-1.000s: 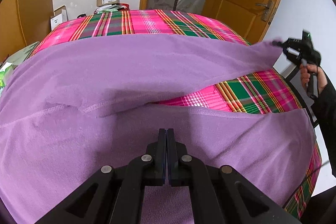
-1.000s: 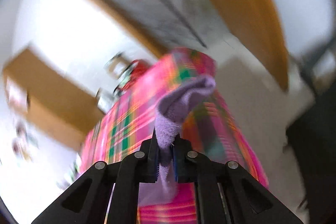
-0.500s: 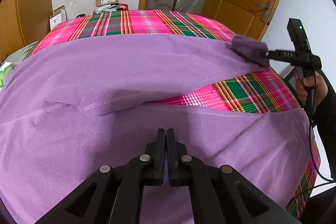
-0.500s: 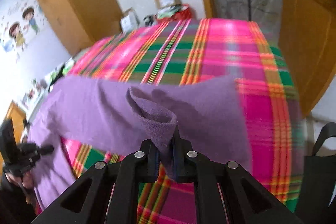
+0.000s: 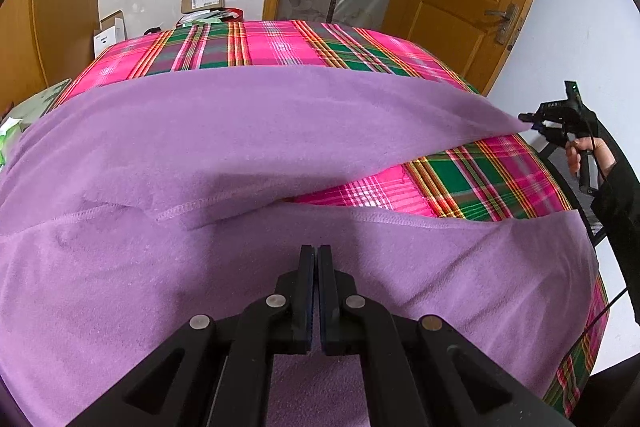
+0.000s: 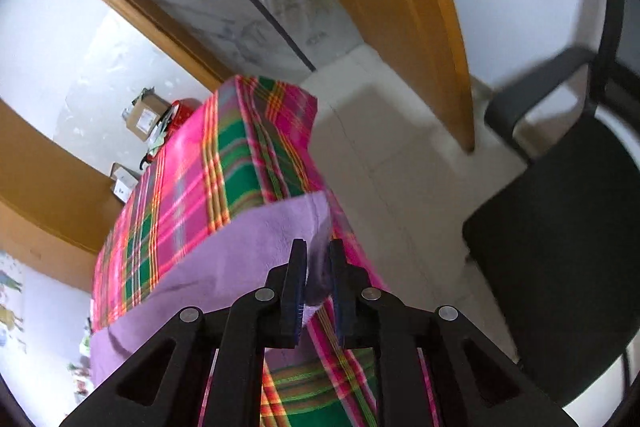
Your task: Fold clothes
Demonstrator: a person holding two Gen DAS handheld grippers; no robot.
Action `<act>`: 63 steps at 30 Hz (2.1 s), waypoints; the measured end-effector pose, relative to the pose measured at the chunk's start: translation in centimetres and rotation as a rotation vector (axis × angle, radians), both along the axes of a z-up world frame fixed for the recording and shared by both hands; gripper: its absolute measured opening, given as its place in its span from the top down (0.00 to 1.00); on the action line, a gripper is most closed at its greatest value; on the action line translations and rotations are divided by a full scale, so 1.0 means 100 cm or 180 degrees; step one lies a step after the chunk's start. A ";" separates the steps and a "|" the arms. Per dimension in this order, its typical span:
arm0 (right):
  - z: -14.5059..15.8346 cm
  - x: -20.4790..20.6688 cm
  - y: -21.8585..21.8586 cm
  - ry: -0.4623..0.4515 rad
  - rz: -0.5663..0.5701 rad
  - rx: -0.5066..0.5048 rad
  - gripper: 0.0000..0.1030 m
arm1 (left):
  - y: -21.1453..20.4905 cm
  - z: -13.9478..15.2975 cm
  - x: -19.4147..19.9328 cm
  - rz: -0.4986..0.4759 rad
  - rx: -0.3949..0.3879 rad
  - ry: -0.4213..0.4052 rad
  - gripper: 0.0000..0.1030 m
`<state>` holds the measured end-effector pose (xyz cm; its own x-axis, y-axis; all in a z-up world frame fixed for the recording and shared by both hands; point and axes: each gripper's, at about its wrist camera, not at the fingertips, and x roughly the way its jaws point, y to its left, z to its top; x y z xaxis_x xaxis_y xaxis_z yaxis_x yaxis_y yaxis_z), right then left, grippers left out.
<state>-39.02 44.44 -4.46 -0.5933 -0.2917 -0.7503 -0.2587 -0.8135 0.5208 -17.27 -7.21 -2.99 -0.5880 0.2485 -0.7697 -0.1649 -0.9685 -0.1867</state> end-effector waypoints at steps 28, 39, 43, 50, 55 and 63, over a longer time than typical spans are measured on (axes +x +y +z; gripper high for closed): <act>-0.002 0.072 -0.244 0.0714 0.2725 0.1673 0.64 | -0.017 0.013 0.015 0.0187 -0.0042 0.0054 0.99; 0.046 0.047 -0.223 0.0841 0.2635 0.1401 0.64 | -0.031 0.007 0.016 0.0303 0.0039 0.0018 0.99; 0.051 -0.007 -0.208 0.0752 0.2440 0.1616 0.64 | -0.028 0.003 0.012 0.0267 0.0020 -0.0015 0.99; 0.033 -0.042 -0.219 0.0609 0.2753 0.1685 0.64 | -0.027 0.000 0.007 0.0252 0.0015 -0.0029 0.99; 0.019 -0.024 -0.246 0.0719 0.3214 0.1670 0.64 | -0.023 -0.001 0.001 0.0210 -0.0026 -0.0020 0.99; 0.010 -0.024 -0.255 0.0714 0.3416 0.1742 0.89 | -0.023 -0.001 0.001 0.0218 0.0014 0.0004 0.99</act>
